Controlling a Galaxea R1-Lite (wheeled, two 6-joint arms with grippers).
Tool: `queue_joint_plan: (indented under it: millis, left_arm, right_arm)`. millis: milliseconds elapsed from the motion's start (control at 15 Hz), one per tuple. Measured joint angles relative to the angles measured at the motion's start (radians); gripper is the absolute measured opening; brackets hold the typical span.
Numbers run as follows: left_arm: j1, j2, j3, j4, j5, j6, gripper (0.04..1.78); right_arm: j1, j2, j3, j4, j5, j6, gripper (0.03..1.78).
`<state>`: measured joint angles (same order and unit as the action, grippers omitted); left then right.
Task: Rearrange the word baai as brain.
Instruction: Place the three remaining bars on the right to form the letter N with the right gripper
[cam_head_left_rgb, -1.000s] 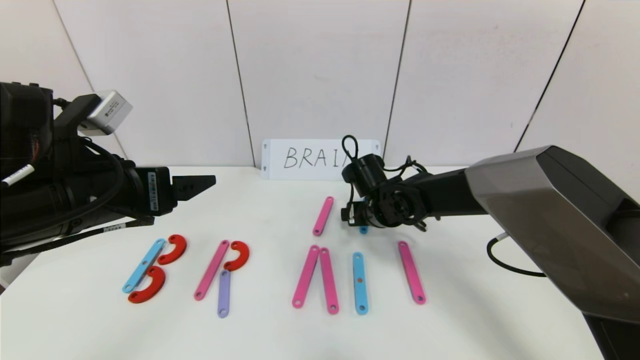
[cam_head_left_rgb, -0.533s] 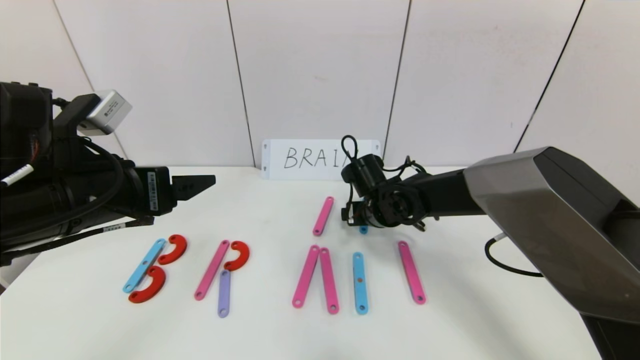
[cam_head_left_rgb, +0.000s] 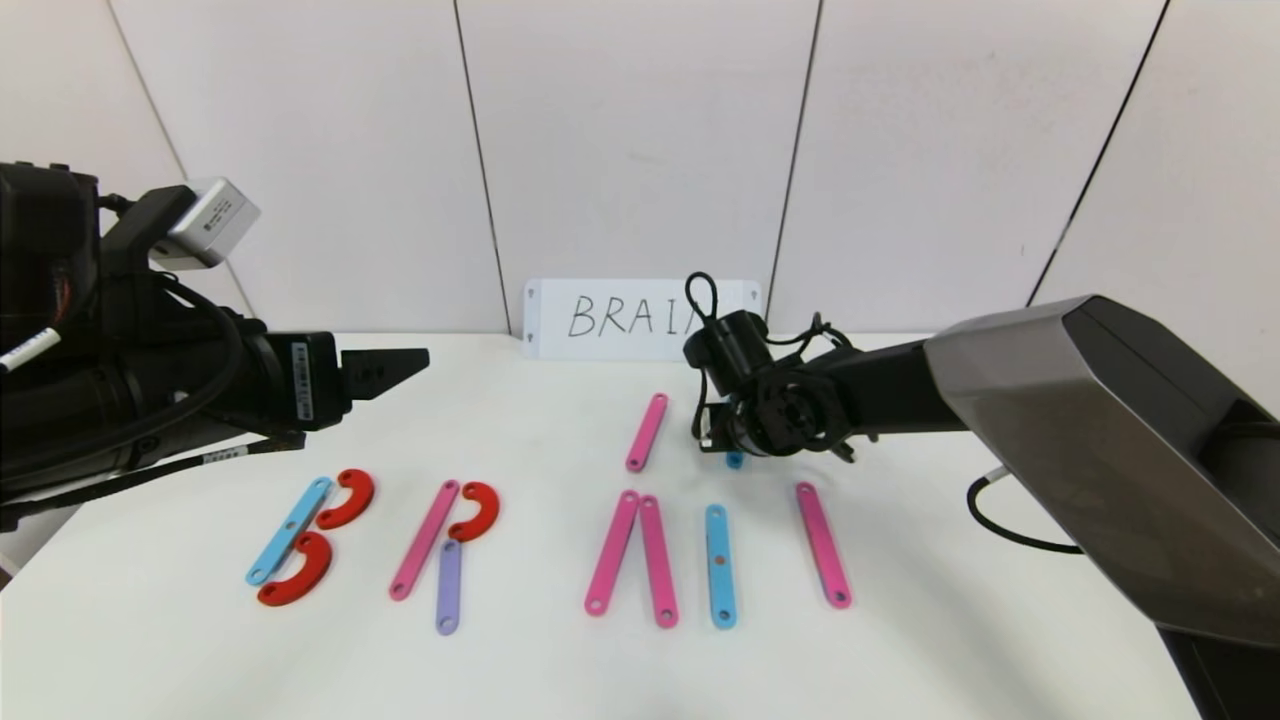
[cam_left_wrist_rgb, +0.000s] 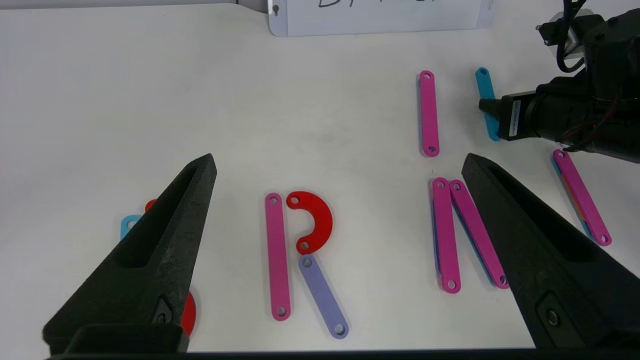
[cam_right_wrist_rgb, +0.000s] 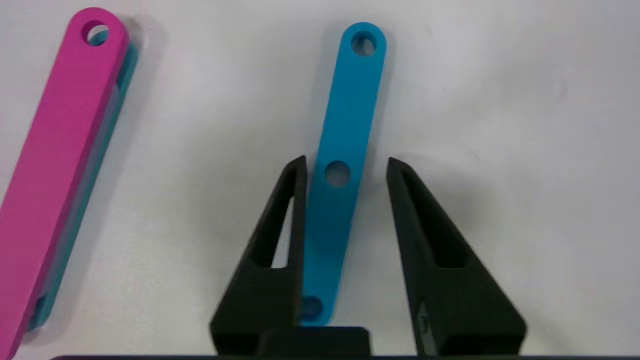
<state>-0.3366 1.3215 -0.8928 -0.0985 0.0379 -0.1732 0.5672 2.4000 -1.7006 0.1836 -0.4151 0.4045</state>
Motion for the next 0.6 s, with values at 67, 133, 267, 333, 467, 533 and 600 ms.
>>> queue_joint_plan:
  millis: [67, 133, 267, 333, 467, 533, 600]
  left_arm:
    - [0.001, -0.001, 0.000, 0.000, 0.000, 0.000, 1.72]
    - [0.001, -0.001, -0.001, 0.000, 0.000, 0.000, 1.72]
    - [0.002, -0.002, -0.002, 0.000, 0.000, 0.000, 1.72]
    - [0.002, -0.002, -0.002, 0.000, 0.000, 0.001, 1.72]
    - [0.002, -0.002, -0.002, 0.000, 0.000, 0.000, 1.72]
    - [0.002, -0.002, -0.001, 0.000, 0.000, 0.000, 1.72]
    - [0.002, -0.002, -0.002, 0.000, 0.000, 0.000, 1.72]
  right_arm:
    - [-0.001, 0.000, 0.000, 0.001, -0.005, 0.000, 0.40]
    - [-0.003, 0.000, 0.000, 0.001, -0.005, 0.001, 0.32]
    - [-0.004, 0.000, 0.000, 0.001, -0.005, 0.004, 0.29]
    - [-0.004, 0.000, 0.000, 0.001, -0.005, 0.004, 0.29]
    - [-0.006, -0.001, 0.001, 0.003, -0.005, 0.004, 0.29]
    - [-0.009, -0.003, 0.001, 0.004, -0.005, 0.004, 0.29]
    - [-0.013, -0.006, 0.001, 0.008, -0.005, 0.003, 0.29]
